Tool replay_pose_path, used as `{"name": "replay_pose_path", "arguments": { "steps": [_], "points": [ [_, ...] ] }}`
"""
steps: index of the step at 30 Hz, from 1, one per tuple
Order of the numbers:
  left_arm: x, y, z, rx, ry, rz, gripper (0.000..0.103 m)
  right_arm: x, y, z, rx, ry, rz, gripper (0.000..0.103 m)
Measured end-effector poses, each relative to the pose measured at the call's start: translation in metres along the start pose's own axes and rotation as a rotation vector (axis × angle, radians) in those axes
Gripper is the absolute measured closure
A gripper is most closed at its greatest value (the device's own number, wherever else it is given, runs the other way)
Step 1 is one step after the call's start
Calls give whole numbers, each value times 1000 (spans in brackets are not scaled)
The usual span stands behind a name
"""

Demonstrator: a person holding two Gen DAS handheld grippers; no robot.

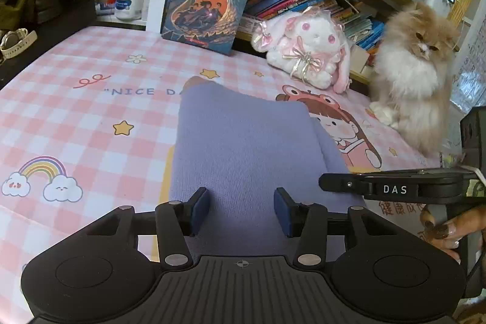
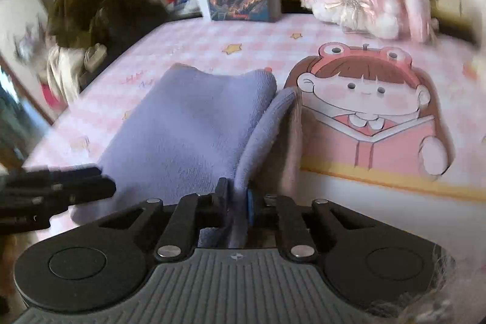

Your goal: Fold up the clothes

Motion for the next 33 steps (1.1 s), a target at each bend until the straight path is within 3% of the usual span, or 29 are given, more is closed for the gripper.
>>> {"name": "replay_pose_path", "arguments": {
  "steps": [11,13,15,18,20,30,33],
  "points": [
    [2,-7,2,30,-16,50,54,-4,-15,4,12,-3,-12,82],
    [2,-11,2,36,-34,66,52,-5,-22,4,28,-1,-15,73],
    [2,-16,2,39,-57,77,52,-6,-30,4,46,7,-12,54],
    [3,-22,0,46,-82,91,51,-5,-42,3,48,23,-9,42],
    [5,-26,-1,49,-96,100,43,-2,-48,0,41,38,-6,36],
    [19,-36,-16,41,-115,155,36,9,-63,-30,-34,120,37,30],
    [17,-40,-18,47,-125,180,30,12,-66,-33,-38,134,46,27]
  ]
}}
Point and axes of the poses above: each gripper's, at about its wrist camera, not at the fingertips, and y roughly the way its jaws point, x to its right, z to its top, the point moved 8 cm from there along y, roughly the way its jaws point, and after that the axes turned 9 degrees about z, right-handed, at the moved point
